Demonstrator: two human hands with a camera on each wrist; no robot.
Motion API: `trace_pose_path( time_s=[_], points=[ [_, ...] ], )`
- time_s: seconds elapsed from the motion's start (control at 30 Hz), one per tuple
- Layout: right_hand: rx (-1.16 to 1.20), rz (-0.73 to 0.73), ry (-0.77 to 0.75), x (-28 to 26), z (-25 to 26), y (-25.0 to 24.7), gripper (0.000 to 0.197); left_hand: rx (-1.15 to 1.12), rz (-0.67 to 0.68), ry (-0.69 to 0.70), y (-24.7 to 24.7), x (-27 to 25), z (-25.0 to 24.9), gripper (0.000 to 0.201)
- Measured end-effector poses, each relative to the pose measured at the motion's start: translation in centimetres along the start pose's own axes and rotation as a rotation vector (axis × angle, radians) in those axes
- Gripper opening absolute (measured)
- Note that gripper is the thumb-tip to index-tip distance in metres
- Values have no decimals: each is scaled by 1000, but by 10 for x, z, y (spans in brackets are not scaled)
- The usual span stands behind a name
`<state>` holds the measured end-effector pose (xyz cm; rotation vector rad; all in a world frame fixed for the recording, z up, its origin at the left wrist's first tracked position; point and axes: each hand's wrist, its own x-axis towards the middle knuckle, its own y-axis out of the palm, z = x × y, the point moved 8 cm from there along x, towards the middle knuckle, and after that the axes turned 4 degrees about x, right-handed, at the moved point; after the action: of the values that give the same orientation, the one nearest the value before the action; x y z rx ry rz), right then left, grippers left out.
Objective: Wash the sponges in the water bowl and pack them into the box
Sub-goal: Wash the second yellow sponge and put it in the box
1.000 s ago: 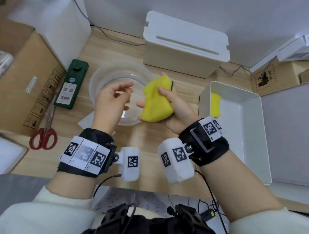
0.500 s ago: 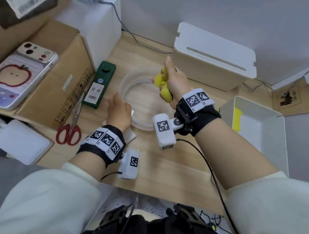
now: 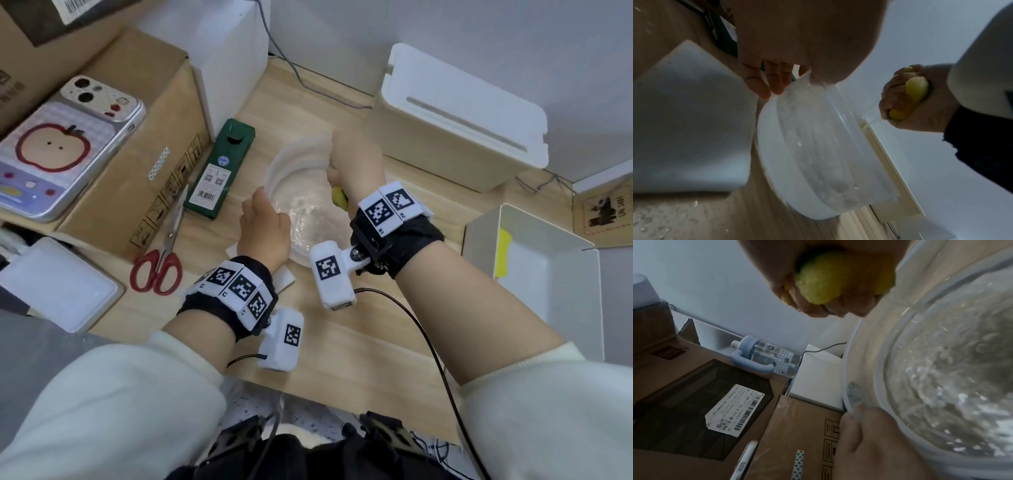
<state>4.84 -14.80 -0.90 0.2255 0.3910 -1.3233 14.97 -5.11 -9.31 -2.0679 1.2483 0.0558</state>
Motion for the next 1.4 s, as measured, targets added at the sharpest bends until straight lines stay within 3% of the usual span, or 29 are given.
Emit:
trace_pose_path(
  time_s=[0.27, 0.37, 0.43, 0.5, 0.63, 0.73, 0.77, 0.83, 0.93, 1.1, 1.4],
  points=[
    [138, 45, 89, 1, -8, 0, 42, 14, 12, 5, 0, 1, 3, 55],
    [158, 163, 68, -1, -4, 0, 16, -2, 13, 3, 0, 2, 4, 56],
    [226, 221, 85, -2, -5, -4, 50, -11, 9, 3, 0, 2, 4, 57],
    [302, 244, 63, -4, -1, -10, 63, -16, 6, 6, 0, 2, 4, 57],
    [308, 345, 22, -16, 11, -13, 40, -30, 6, 13, 0, 1, 4, 57],
    [273, 385, 8, -23, 17, -8, 11, -16, 10, 7, 0, 2, 5, 56],
    [271, 381, 6, -23, 17, -6, 10, -17, 13, 5, 1, 2, 5, 56],
    [245, 340, -7, -20, 17, -5, 37, -15, 22, -2, 1, 2, 6, 57],
    [218, 237, 21, -16, 18, -3, 63, -13, 24, -6, 1, 2, 6, 57],
    [173, -14, 18, -9, 22, -5, 51, -8, 31, -2, 1, 1, 5, 57],
    [192, -75, -4, -2, 15, 3, 48, 16, 30, -11, -1, 1, 5, 59]
  ],
)
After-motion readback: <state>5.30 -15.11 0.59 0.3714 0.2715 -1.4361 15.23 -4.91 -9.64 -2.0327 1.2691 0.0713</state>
